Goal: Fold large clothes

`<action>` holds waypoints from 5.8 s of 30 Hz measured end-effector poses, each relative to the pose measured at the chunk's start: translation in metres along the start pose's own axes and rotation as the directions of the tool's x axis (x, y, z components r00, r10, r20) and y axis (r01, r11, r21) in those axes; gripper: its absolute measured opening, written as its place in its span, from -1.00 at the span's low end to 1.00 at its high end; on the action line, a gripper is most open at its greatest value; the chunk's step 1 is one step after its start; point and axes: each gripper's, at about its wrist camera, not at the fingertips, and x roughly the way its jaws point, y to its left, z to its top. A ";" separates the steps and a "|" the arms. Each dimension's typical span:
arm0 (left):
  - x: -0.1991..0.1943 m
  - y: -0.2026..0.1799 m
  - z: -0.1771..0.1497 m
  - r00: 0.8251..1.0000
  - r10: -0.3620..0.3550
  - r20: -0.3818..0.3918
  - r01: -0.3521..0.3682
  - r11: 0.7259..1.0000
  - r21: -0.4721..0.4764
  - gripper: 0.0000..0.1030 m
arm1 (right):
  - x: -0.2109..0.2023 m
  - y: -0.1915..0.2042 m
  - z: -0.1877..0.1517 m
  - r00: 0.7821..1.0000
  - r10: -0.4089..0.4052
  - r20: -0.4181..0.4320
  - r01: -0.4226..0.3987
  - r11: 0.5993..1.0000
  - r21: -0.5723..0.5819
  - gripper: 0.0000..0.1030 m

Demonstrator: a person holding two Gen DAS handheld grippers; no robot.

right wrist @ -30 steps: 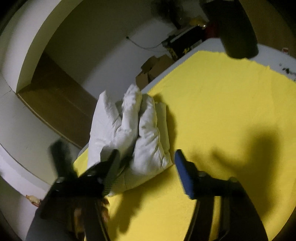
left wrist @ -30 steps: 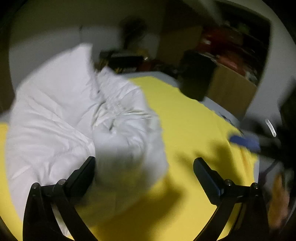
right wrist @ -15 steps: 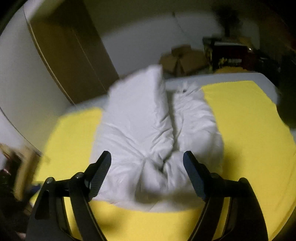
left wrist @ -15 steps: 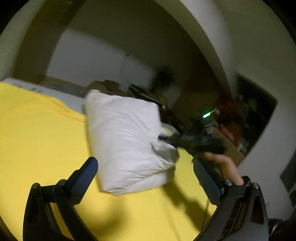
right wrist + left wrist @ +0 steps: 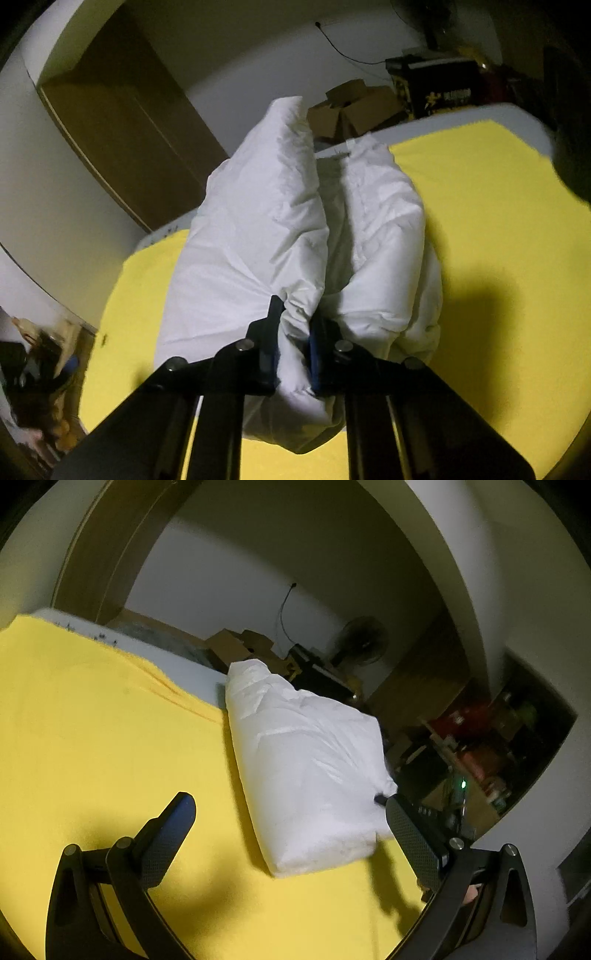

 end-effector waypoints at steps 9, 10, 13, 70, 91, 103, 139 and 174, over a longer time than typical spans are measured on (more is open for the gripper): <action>0.109 -0.051 0.055 0.964 0.264 -0.040 -0.249 0.943 0.222 0.99 | 0.040 -0.032 -0.027 0.994 0.102 0.028 -0.103 0.994 0.033 -0.76; 0.127 -0.054 0.063 0.956 0.292 -0.029 -0.276 0.929 0.246 0.99 | 0.041 -0.032 -0.029 0.994 0.101 0.032 -0.102 0.995 0.022 -0.76; 0.176 -0.052 0.084 0.953 0.299 -0.052 -0.279 0.931 0.235 0.99 | 0.034 -0.028 -0.039 0.993 0.105 0.051 -0.104 0.994 -0.019 -0.76; 0.245 0.009 0.116 0.855 0.496 -0.150 -0.451 0.855 0.257 1.00 | 0.008 0.083 0.066 0.973 -0.121 0.196 0.155 0.973 -0.169 -0.61; 0.222 0.051 0.092 0.857 0.430 -0.285 -0.396 0.902 0.173 1.00 | 0.082 -0.018 0.054 0.999 -0.030 -0.016 0.031 0.999 0.044 -0.38; 0.203 0.077 0.088 0.856 0.414 -0.309 -0.408 0.909 0.088 1.00 | -0.036 -0.084 -0.039 0.990 0.140 -0.023 -0.132 0.964 0.229 1.00; 0.381 0.086 0.099 0.906 -0.103 -0.411 0.006 0.973 -0.231 0.91 | 0.068 -0.058 -0.030 0.986 0.168 0.013 -0.169 0.984 0.055 0.65; 0.102 0.100 0.074 0.934 0.200 -0.297 -0.183 0.979 0.084 -0.51 | 0.013 0.098 -0.085 0.965 0.240 -0.104 -0.257 0.943 -0.213 -0.13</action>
